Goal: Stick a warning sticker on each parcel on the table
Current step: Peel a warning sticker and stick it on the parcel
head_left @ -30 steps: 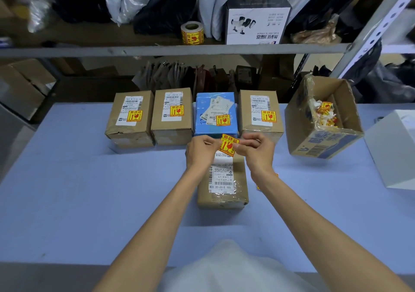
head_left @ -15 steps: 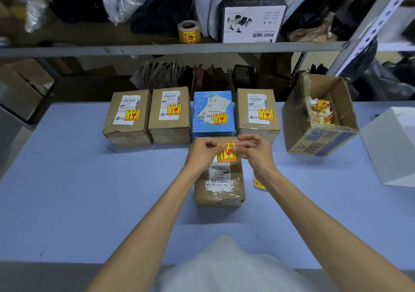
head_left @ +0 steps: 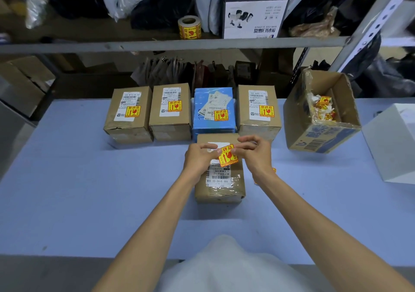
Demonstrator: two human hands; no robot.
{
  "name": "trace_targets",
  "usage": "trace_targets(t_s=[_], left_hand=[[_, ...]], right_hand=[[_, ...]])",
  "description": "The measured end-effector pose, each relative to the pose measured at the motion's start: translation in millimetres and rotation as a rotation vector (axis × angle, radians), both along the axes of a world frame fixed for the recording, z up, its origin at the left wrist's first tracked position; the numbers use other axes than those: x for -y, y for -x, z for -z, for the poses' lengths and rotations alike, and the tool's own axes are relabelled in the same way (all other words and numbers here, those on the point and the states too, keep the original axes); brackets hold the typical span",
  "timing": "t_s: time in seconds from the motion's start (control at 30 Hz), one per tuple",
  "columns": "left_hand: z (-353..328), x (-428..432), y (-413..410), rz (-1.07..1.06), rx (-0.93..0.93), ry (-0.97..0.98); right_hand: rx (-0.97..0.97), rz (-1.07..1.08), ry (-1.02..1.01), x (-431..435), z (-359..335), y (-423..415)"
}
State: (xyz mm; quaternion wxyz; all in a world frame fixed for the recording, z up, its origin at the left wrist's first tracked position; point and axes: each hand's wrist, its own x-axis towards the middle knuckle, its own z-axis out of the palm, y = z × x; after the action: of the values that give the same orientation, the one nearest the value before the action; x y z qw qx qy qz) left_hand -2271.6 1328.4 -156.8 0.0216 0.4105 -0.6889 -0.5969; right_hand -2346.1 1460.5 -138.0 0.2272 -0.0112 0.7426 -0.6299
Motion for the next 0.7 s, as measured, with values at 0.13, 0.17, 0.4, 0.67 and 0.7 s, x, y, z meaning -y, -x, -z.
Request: trace_targets(t_s=[0.13, 0.17, 0.4, 0.67, 0.7], left_hand=[[-0.7, 0.6, -5.0, 0.043, -0.017, 0.076], [-2.2, -0.5, -5.0, 0.044, -0.021, 0.097], [-6.9, -2.7, -4.4, 0.044, 0.064, 0.243], [-2.9, 1.8, -5.6, 0.115, -0.062, 0.109], [-3.0, -0.8, -3.0, 0.119, -0.068, 0.094]], right_hand=[[-0.008, -0.011, -0.022, -2.3, 1.5, -5.4], [-0.015, -0.009, -0.022, -2.0, 1.7, -7.0], [-0.054, 0.083, -0.010, -0.2, 3.8, -12.1], [0.020, 0.076, 0.022, -8.6, 4.5, 0.9], [0.026, 0.072, 0.023, -7.4, 4.1, -0.1]])
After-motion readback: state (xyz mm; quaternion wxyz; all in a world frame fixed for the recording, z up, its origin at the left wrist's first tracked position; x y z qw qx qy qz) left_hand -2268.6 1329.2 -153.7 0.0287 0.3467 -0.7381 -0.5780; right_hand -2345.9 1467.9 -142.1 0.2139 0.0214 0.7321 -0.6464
